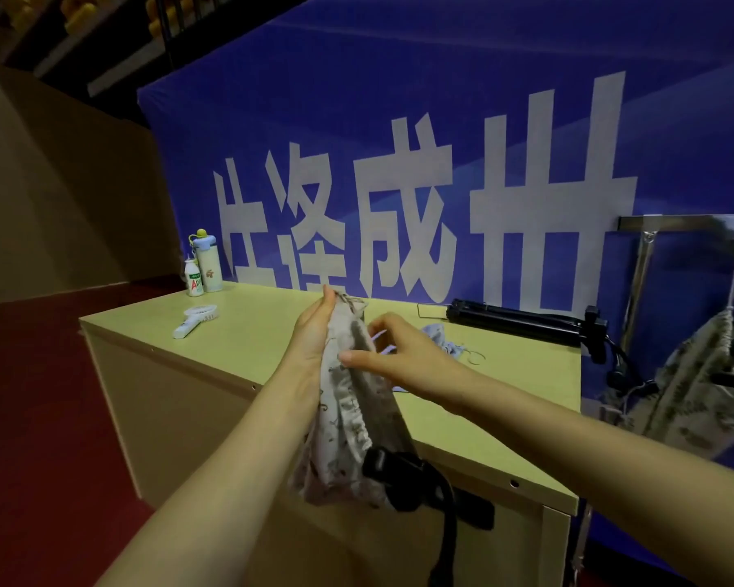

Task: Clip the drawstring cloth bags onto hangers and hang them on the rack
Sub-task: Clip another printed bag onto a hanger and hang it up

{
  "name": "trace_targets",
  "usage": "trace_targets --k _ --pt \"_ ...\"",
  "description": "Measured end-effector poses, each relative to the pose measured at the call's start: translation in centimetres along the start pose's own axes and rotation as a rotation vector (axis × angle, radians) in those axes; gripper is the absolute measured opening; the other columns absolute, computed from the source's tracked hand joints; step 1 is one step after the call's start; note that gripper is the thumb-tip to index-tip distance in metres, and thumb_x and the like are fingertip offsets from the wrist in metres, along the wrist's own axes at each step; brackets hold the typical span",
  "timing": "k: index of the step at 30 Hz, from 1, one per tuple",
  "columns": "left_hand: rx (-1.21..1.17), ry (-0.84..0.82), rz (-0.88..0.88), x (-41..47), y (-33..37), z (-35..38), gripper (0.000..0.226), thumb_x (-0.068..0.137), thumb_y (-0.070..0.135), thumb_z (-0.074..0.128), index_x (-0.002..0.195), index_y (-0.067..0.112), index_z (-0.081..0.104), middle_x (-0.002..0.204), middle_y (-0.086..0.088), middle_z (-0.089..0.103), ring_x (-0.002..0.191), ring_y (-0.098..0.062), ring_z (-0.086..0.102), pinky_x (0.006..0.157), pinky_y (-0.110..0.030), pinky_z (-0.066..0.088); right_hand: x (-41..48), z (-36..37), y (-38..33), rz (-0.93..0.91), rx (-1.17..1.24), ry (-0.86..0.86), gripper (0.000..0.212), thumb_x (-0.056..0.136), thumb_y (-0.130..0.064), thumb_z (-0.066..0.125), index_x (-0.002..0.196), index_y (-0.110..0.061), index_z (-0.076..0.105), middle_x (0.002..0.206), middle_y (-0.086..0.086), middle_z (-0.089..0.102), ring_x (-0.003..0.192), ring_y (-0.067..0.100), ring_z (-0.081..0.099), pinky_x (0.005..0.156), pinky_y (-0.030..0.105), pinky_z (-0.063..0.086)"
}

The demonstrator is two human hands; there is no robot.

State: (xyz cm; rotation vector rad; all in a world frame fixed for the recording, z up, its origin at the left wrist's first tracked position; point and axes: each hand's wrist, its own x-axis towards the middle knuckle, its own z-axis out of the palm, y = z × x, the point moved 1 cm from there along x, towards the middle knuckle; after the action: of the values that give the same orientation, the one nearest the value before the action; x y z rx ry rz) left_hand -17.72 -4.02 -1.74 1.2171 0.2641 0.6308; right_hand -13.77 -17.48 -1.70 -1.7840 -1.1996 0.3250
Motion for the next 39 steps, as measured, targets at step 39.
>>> trace_targets --k 39 --pt "0.413 -0.349 0.114 -8.3 7.2 9.8 0.038 0.097 0.042 0.042 0.095 0.013 0.066 0.076 -0.002 0.072 0.07 -0.014 0.069 0.067 -0.025 0.057 -5.6 -7.4 -9.5 -0.217 0.389 0.633 0.038 0.099 -0.025 0.044 0.063 -0.014 0.053 0.052 -0.004 0.047 0.045 0.004 0.042 0.054 0.019 0.042"
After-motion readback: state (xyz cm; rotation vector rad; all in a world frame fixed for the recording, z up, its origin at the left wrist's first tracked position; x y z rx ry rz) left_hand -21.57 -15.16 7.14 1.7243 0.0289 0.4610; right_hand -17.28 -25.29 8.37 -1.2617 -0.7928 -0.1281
